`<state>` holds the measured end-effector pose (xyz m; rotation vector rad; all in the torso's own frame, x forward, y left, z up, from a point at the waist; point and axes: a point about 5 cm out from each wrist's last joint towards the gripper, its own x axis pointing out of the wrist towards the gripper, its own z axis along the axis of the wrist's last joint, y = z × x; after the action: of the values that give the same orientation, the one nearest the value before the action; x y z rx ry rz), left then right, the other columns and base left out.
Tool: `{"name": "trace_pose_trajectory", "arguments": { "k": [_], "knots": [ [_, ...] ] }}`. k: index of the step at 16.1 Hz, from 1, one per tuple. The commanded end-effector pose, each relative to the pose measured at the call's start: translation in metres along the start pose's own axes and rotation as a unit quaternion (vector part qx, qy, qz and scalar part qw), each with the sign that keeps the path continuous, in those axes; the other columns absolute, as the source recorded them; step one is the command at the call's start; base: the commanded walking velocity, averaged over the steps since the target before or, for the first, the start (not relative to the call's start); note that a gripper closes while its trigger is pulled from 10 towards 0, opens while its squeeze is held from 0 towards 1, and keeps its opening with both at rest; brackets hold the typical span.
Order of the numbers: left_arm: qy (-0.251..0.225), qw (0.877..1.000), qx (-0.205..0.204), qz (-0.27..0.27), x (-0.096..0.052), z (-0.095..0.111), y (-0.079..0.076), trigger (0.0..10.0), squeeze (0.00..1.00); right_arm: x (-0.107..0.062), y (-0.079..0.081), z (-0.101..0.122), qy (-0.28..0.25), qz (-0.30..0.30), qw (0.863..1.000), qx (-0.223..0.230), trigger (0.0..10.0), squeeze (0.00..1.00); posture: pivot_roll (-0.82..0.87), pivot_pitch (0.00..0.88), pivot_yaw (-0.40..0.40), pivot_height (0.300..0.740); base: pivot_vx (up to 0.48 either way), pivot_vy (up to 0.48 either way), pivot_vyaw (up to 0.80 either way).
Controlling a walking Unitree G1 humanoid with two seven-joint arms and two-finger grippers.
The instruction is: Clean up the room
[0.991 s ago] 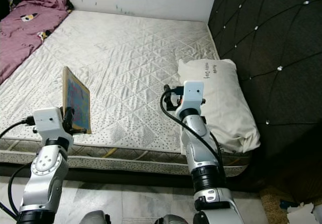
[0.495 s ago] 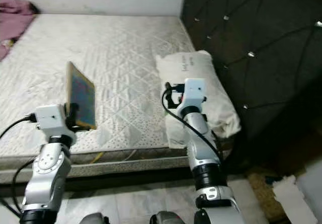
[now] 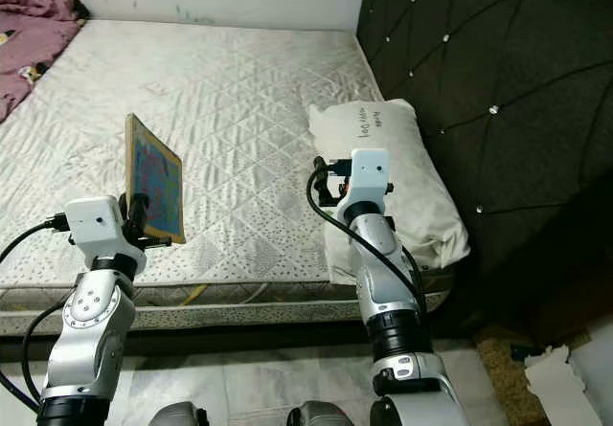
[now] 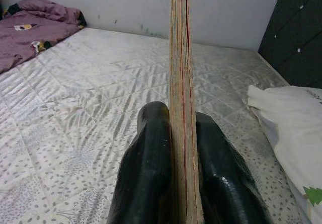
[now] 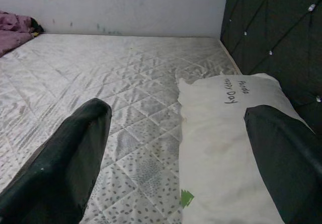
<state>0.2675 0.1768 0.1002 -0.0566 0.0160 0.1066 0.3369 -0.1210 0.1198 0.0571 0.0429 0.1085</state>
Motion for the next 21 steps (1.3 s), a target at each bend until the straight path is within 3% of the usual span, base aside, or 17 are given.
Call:
{"name": "trace_pose_trajectory", "arguments": {
  "k": [1,8,17,21],
  "knots": [
    [-0.035,0.999,-0.007,-0.012,0.0044,0.0160,-0.0053,10.0,0.00,0.0028,0.0001,0.0041,-0.003,0.003,1.000,-0.002,10.0,0.00,-0.06,0.000,-0.058,0.740,0.000,-0.480,0.00],
    [-0.036,0.999,-0.013,-0.012,0.0060,0.0160,-0.0058,10.0,0.00,0.0036,-0.0004,0.0047,-0.004,0.003,1.000,-0.005,10.0,0.00,-0.06,0.000,-0.060,0.740,0.000,-0.480,0.00],
    [-0.054,0.997,-0.031,-0.040,0.0022,0.0188,-0.0113,10.0,0.00,0.0022,-0.0003,0.0040,-0.003,0.005,1.000,-0.009,10.0,0.00,-0.07,0.000,-0.065,0.740,0.000,0.000,0.00],
    [-0.059,0.996,-0.034,-0.050,0.0014,0.0200,-0.0129,10.0,0.00,0.0021,-0.0004,0.0040,-0.003,0.005,1.000,-0.009,10.0,0.00,-0.07,0.000,-0.065,0.740,0.336,0.000,0.00]
  ]
}}
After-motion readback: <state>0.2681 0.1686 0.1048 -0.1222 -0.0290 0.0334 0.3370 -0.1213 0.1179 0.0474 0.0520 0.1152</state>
